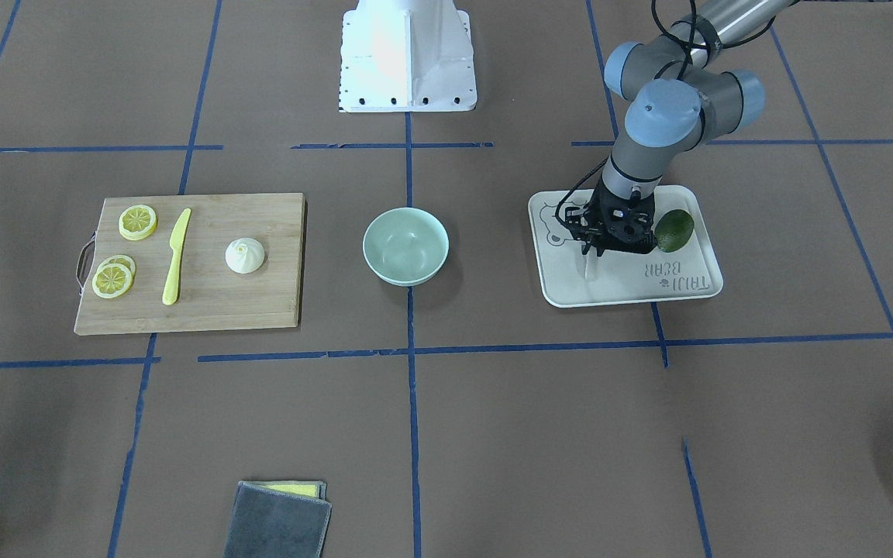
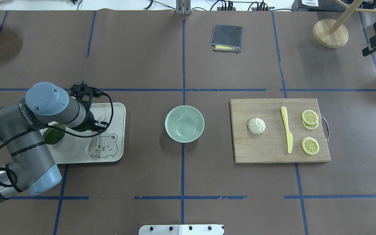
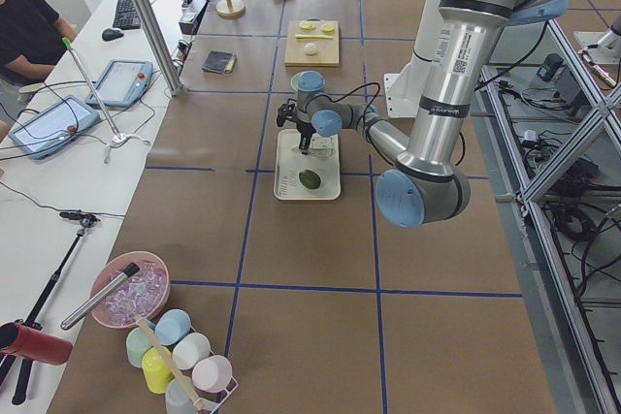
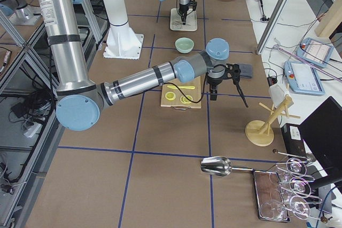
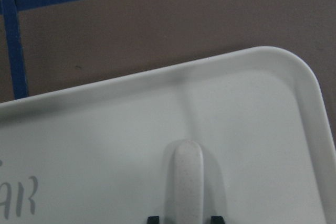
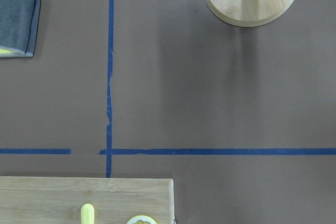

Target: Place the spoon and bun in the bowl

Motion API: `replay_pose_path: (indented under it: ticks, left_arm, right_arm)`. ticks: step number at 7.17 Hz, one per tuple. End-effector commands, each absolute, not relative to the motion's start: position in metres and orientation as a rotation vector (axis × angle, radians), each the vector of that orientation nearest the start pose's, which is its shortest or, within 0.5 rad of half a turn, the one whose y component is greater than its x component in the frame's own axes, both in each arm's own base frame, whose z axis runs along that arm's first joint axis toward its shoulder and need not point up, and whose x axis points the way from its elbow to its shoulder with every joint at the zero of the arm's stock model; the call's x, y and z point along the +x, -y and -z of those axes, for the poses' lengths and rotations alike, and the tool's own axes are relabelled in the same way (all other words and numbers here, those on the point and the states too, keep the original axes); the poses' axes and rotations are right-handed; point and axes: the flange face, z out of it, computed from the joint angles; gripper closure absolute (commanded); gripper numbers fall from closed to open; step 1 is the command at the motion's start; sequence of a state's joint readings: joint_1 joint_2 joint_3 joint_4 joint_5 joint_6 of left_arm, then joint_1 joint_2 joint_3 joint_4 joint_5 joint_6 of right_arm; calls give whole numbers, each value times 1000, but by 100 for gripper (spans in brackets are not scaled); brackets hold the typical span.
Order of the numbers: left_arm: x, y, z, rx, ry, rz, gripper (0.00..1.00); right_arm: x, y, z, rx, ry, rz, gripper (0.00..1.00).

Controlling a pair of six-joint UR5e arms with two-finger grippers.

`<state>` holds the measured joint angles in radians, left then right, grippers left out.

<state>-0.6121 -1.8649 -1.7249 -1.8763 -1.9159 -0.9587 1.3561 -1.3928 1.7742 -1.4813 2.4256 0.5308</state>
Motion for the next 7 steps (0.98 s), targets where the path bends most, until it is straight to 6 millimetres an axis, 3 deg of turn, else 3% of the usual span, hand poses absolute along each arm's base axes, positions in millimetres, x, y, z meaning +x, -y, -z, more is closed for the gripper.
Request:
replay_pose_path:
  ticks: [1,2,3,4,5,6,7]
  left_arm:
    - [440,431,-390,171,-811,-132,100]
    - [430,426,-372,178,-818,-131,100]
    - [424,423,-357,155,-786,-125,100]
    - [417,423,-349,153,-776,-113,100]
    - [414,426,-349,147,-777,-87,100]
    - [412,439,-329,146,-810,1,100]
    - [411,448,-305,147,-849,74,100]
  right_arm:
    - [-62,557,-445,109,944,-88,0]
    - [-71,557,-435,106,951,-94,0]
    - [-109,558,-404,84,958,-119,0]
    - [-175,539,-382,93,899,-109,0]
    - [-229,519,-372,66,873,-134,0]
    - [-281,500,-355,93,901,-161,0]
    - [-313,482,-345,96,944,-194,0]
